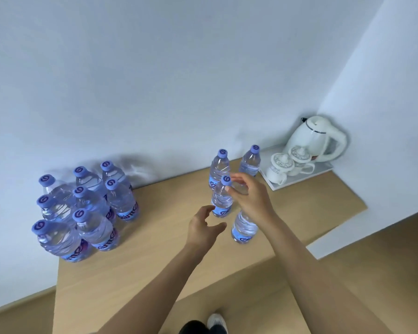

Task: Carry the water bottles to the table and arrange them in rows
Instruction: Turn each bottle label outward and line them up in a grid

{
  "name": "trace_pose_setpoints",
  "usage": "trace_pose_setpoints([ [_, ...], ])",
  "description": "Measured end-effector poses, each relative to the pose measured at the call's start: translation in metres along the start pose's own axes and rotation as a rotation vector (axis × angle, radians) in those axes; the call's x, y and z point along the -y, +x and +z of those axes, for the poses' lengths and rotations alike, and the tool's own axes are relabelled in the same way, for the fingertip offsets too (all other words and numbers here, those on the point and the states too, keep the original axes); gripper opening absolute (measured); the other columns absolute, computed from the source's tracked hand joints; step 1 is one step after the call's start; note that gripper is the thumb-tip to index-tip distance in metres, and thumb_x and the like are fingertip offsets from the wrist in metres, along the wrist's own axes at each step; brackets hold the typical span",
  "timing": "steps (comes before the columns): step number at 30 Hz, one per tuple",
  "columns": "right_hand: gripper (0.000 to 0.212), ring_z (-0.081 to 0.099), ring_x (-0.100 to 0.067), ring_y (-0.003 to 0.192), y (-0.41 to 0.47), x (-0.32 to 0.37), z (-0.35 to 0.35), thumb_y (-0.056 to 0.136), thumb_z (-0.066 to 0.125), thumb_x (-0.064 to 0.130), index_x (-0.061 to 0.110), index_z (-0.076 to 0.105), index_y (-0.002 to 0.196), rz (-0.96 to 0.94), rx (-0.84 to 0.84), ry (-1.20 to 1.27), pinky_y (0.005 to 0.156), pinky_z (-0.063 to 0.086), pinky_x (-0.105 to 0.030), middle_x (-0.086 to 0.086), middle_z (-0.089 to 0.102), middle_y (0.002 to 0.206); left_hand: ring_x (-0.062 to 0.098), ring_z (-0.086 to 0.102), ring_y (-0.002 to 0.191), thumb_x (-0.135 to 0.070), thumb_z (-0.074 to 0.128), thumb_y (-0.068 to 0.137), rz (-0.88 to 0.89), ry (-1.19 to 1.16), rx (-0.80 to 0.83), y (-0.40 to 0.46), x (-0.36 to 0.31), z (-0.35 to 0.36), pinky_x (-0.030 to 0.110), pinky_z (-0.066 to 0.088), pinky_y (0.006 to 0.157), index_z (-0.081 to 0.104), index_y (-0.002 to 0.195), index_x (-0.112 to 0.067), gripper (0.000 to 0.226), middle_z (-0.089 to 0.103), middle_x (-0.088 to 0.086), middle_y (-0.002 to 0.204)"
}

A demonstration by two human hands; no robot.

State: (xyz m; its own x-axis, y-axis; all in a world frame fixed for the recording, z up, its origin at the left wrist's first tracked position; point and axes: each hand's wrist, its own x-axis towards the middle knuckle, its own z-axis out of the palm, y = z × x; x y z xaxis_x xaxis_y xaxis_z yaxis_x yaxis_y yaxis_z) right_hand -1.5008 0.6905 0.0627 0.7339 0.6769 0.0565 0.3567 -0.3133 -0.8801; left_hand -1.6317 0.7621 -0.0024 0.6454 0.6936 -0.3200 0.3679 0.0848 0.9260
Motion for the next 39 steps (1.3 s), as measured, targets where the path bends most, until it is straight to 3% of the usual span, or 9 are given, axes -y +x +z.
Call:
trace_pose_setpoints([
  [7,0.054,0.056,0.001,0.109,-0.016,-0.056,-0.031,0.074,0.086,0.034,0.020,0.063,0.121,0.208,0.090,0.072,0.074,0.035,0.006,0.013,0.064,0.117,0.008,0.049,0.124,-0.012,0.076,0.080,0.003,0.034,0.023,0.005,-0.003,0.036,0.023,0.036,0.094,0.056,0.131,-0.017,0.055,0.059,-0.006,0.129],
  [12,0.047,0.061,0.010,0.080,-0.019,-0.085,-0.022,0.069,0.090,0.029,0.020,0.065,0.107,0.275,0.117,0.132,0.070,0.044,-0.003,0.009,0.069,0.097,0.008,0.050,0.123,-0.012,0.076,0.078,-0.025,0.042,0.005,0.004,0.002,0.049,0.023,0.037,0.092,0.058,0.128,-0.019,0.054,0.060,-0.007,0.127],
  [21,0.035,0.062,0.009,0.074,-0.017,-0.104,-0.003,0.073,0.088,0.020,0.025,0.065,0.098,0.298,0.085,0.224,0.067,0.045,-0.005,0.024,0.068,0.081,0.005,0.048,0.119,-0.014,0.078,0.077,-0.108,0.054,-0.056,0.000,0.014,0.036,0.023,0.037,0.092,0.054,0.132,-0.019,0.060,0.056,-0.007,0.129],
  [25,0.025,0.059,0.005,0.069,-0.017,-0.102,0.005,0.077,0.082,0.015,0.027,0.061,0.084,0.286,0.032,0.200,0.063,0.044,-0.006,0.019,0.065,0.073,0.006,0.047,0.121,-0.014,0.079,0.077,-0.131,0.046,-0.040,-0.001,0.018,0.027,0.023,0.037,0.091,0.053,0.133,-0.021,0.062,0.054,-0.007,0.132],
  [31,0.018,0.061,-0.006,0.070,-0.017,-0.087,0.017,0.079,0.078,0.019,0.008,0.066,0.087,0.325,0.049,0.224,0.067,0.049,-0.016,-0.005,0.069,0.080,0.006,0.045,0.126,-0.013,0.082,0.073,-0.146,0.058,0.031,-0.002,0.023,0.005,0.015,0.040,0.082,0.050,0.136,-0.023,0.072,0.052,-0.006,0.134],
  [33,0.023,0.061,-0.009,0.070,-0.017,-0.073,0.024,0.075,0.077,0.025,0.007,0.067,0.083,0.339,0.064,0.251,0.066,0.049,-0.020,-0.001,0.068,0.073,0.006,0.044,0.127,-0.014,0.084,0.071,-0.151,0.072,0.074,-0.004,0.024,-0.007,0.010,0.042,0.075,0.048,0.137,-0.026,0.076,0.049,-0.007,0.134],
  [36,0.022,0.063,-0.008,0.067,-0.017,-0.046,0.035,0.073,0.077,0.031,0.011,0.070,0.077,0.340,0.068,0.297,0.068,0.051,-0.025,0.004,0.068,0.068,0.004,0.041,0.126,-0.013,0.087,0.067,-0.160,0.087,0.132,-0.007,0.023,-0.026,0.021,0.039,0.087,0.045,0.139,-0.028,0.085,0.048,-0.007,0.134],
  [39,0.027,0.059,-0.010,0.062,-0.011,-0.015,0.047,0.077,0.079,0.029,0.007,0.066,0.071,0.324,0.065,0.349,0.067,0.048,-0.027,0.002,0.063,0.063,0.002,0.043,0.126,-0.012,0.088,0.064,-0.138,0.080,0.181,-0.014,0.019,-0.047,0.020,0.041,0.087,0.046,0.137,-0.031,0.086,0.052,-0.011,0.133],
])
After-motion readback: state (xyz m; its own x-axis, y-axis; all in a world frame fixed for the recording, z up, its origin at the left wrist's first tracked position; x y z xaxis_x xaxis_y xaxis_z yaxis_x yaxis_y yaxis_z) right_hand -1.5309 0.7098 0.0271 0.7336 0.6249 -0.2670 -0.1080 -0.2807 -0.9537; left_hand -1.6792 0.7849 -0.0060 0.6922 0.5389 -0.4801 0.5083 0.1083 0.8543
